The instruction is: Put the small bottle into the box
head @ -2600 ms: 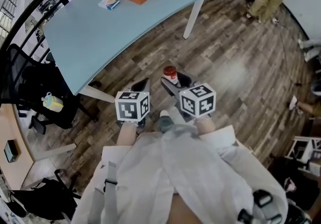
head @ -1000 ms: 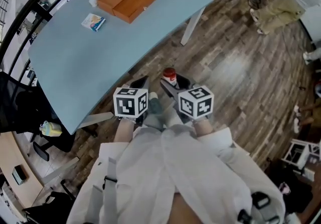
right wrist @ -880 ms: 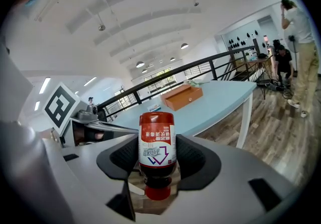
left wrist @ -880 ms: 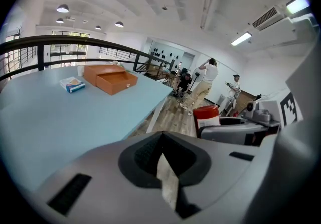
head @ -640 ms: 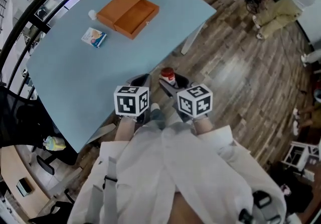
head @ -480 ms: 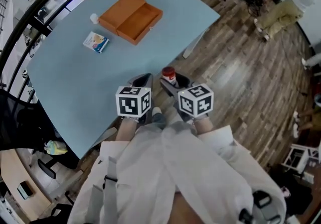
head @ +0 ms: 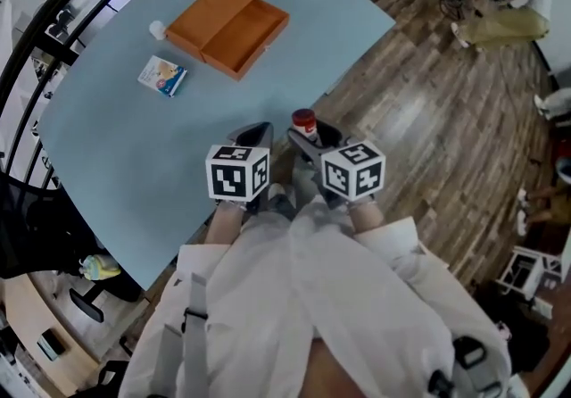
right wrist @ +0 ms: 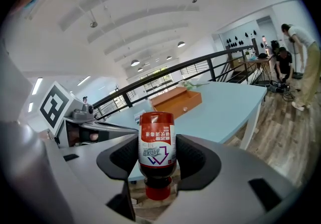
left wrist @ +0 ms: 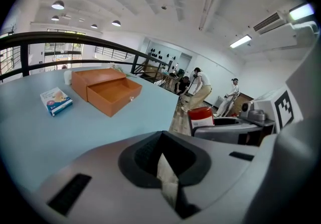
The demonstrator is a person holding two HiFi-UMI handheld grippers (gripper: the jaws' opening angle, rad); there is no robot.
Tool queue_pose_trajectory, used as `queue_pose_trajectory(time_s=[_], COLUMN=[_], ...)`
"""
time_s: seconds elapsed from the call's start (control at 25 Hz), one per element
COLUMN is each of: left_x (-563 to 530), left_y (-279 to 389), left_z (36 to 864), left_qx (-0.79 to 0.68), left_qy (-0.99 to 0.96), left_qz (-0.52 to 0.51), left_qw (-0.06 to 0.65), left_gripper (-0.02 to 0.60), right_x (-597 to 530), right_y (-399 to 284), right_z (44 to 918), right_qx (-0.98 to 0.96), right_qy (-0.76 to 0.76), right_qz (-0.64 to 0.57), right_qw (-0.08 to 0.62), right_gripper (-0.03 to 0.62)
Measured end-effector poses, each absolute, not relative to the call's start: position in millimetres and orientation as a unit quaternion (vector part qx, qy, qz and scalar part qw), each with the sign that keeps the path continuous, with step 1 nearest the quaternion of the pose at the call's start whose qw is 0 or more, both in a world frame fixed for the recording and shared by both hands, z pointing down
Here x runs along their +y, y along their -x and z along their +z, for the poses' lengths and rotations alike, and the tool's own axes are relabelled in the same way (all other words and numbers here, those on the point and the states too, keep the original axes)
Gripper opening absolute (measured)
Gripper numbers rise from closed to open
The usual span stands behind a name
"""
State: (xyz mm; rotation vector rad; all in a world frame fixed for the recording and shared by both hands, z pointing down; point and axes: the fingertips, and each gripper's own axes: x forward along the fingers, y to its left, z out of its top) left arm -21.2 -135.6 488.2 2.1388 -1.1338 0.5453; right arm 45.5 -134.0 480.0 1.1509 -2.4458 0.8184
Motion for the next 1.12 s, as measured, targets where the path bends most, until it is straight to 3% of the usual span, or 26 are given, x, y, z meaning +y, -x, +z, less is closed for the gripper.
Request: queue_pose_trajectory(time_s=[0.52,1.12], left_x=[-201,-305], left_y=[28,69], left_z=[503,486], left_qx=[-0.481,-0.603], left_qy=[-0.779,-0.695], left_qz=[0.192,0.127], left_qw=[0.354,0.370], left_gripper=[0.004,0.004], right_x=[-222,-342], right_y=[-41,14], right_z=[484,462], right_qx=[-0.880,-0.931], right_qy=[-0.342,-0.185], right_qz=[0.279,0.225], right_qw=[0.177,0.218], right_gripper=[0.218,0.218])
